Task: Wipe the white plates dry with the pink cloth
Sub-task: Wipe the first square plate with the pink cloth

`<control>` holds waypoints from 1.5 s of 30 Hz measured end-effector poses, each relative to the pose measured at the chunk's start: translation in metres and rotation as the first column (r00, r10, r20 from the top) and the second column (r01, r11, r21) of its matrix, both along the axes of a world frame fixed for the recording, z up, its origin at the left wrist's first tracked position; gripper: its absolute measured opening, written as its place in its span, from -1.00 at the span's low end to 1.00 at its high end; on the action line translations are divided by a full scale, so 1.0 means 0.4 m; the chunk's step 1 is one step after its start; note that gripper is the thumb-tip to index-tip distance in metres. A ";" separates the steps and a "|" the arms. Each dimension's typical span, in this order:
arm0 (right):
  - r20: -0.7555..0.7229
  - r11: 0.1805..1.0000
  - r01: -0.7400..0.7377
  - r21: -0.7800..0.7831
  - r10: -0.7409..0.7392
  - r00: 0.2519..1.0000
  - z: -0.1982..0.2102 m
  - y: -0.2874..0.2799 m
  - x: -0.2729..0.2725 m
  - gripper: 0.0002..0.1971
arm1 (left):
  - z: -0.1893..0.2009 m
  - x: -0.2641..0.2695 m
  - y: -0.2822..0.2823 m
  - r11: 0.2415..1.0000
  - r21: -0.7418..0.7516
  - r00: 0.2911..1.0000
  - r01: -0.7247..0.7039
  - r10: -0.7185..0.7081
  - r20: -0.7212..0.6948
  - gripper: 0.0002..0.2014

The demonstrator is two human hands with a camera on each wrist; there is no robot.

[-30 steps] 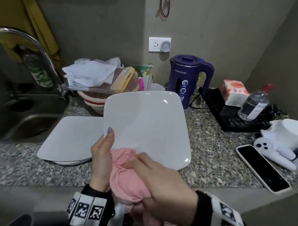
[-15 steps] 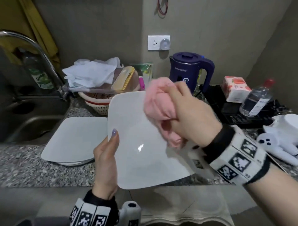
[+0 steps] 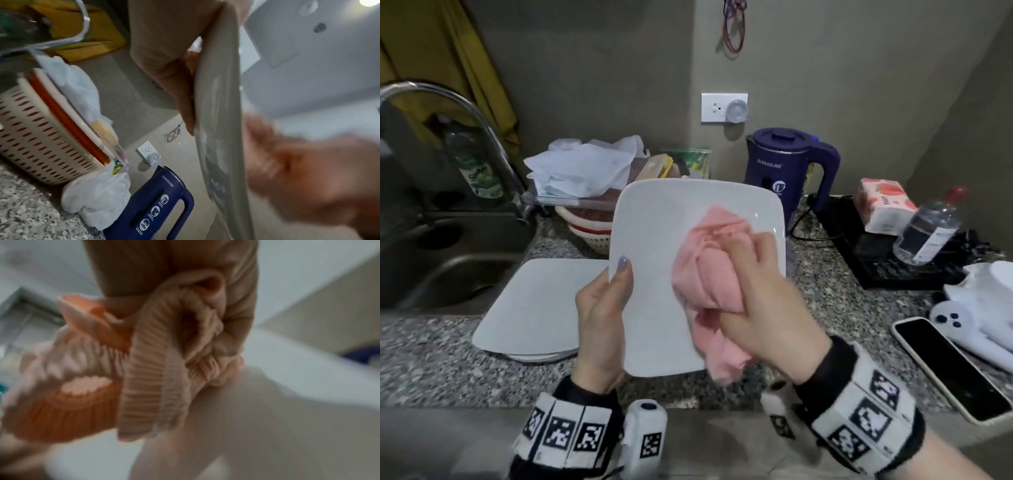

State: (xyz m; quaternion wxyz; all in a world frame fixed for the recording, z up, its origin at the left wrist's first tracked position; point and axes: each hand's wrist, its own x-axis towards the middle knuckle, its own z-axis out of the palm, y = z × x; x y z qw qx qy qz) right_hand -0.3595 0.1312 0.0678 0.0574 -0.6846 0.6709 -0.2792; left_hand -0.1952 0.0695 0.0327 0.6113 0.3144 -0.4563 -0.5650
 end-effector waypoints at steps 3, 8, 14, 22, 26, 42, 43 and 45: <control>0.028 0.968 -0.252 0.012 0.251 0.968 0.008 -0.007 0.090 -0.26 | 0.008 -0.012 -0.006 0.999 -0.040 0.998 0.007 -0.005 0.056 -0.53; -0.019 0.985 0.144 -0.096 -0.146 0.989 0.070 -0.051 -0.064 -0.36 | -0.007 -0.001 -0.007 1.000 0.005 0.999 0.030 -0.030 -0.026 -0.76; -0.013 0.946 -0.280 0.165 0.286 0.958 -0.029 0.041 0.094 -0.30 | -0.029 -0.012 -0.020 0.995 0.098 0.999 0.026 -0.024 -0.023 -0.77; -0.215 0.944 -0.137 0.301 0.208 0.954 -0.019 0.099 -0.043 -0.37 | -0.027 0.011 0.005 0.990 0.140 0.999 -0.004 0.010 -0.047 -0.74; -0.094 0.880 -0.405 0.249 0.438 0.894 -0.029 0.067 0.100 -0.30 | -0.022 0.012 0.008 0.919 0.341 0.970 0.196 -0.131 -0.203 -0.08; -0.072 0.994 0.109 0.011 -0.108 0.992 0.044 -0.040 -0.098 -0.34 | -0.026 0.006 0.039 0.996 0.084 0.998 -0.038 0.042 -0.041 -0.78; -0.126 0.990 0.128 0.063 -0.120 0.985 0.028 -0.022 -0.095 -0.33 | -0.024 0.006 0.038 0.995 0.094 0.998 -0.037 0.042 -0.052 -0.79; -0.103 0.984 -0.022 0.179 0.041 0.994 -0.016 0.017 -0.026 -0.27 | -0.026 0.001 0.035 0.994 0.085 0.998 -0.065 0.067 -0.017 -0.80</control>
